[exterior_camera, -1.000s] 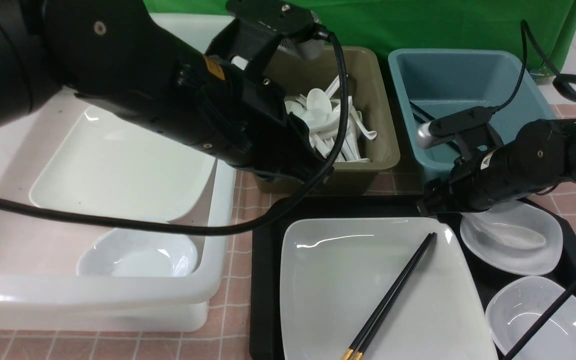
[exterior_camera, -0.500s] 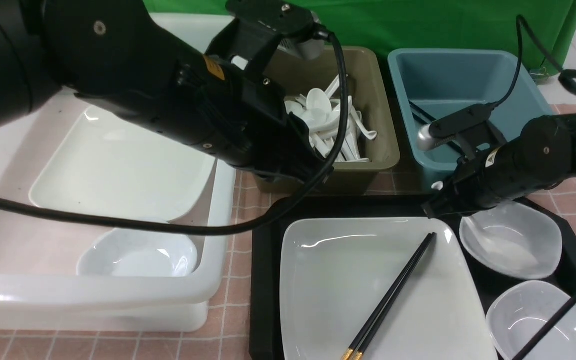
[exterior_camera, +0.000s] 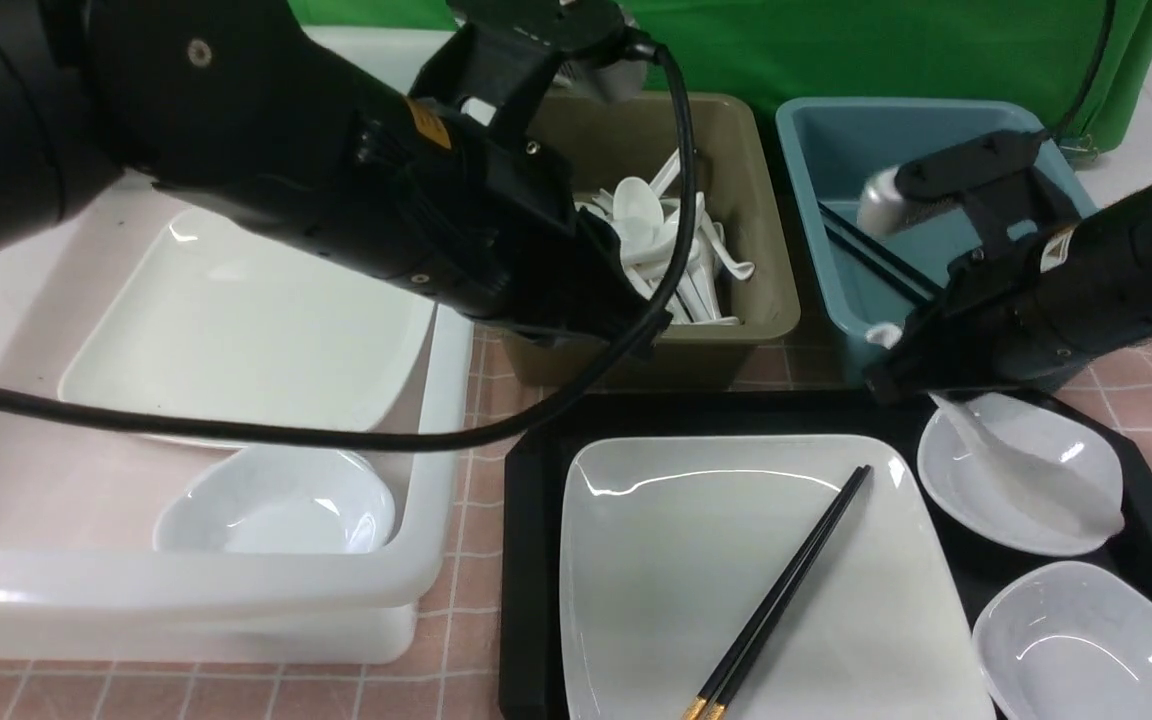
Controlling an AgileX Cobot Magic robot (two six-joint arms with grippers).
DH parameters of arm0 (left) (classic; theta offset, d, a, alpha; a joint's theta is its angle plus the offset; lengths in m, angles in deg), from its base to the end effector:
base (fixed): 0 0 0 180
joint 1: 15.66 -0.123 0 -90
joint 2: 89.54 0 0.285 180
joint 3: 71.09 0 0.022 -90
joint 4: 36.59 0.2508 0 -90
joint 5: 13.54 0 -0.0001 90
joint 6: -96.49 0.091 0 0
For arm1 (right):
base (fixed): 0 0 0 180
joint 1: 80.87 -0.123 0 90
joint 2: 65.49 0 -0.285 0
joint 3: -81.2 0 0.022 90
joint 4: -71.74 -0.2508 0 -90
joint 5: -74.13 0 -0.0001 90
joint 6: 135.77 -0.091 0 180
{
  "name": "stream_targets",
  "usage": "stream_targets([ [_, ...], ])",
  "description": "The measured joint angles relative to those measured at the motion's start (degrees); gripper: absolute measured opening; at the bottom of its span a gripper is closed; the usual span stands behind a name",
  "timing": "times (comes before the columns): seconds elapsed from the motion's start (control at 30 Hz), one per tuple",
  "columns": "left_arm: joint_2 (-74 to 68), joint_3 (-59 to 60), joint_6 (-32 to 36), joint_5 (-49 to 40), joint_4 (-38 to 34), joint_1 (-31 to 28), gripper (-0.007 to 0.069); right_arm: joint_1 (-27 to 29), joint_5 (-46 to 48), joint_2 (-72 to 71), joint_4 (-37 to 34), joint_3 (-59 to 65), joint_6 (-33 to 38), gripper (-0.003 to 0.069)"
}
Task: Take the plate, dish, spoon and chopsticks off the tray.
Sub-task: Use the right arm to put the soup spoon into the small storage box in the middle
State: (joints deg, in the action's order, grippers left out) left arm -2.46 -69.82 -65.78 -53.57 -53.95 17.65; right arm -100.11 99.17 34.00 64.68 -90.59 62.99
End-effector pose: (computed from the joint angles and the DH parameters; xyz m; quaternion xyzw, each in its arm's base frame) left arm 0.2675 -0.1967 0.3504 0.3304 0.8514 -0.1852 0.3627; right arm 0.3378 0.1229 0.2873 -0.2593 0.8778 0.0479 0.3999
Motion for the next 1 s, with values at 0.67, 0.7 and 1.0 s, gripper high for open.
stream_targets([
  [0.67, -0.03, -3.06, -13.48, -0.33, 15.94, -4.14, -0.0004, -3.91, -22.91, 28.46, -8.03, -35.22, -6.55, 0.0134],
  [0.7, -0.03, -3.06, -13.48, -1.27, 15.50, -4.14, -0.0004, -4.40, -22.91, 30.57, -8.03, -37.27, -6.62, 0.0204],
  [1.0, -0.07, -3.06, -11.60, -9.55, 8.23, -4.05, -0.0004, -4.67, -2.71, 28.62, -4.84, -38.97, -6.31, 0.0429],
])
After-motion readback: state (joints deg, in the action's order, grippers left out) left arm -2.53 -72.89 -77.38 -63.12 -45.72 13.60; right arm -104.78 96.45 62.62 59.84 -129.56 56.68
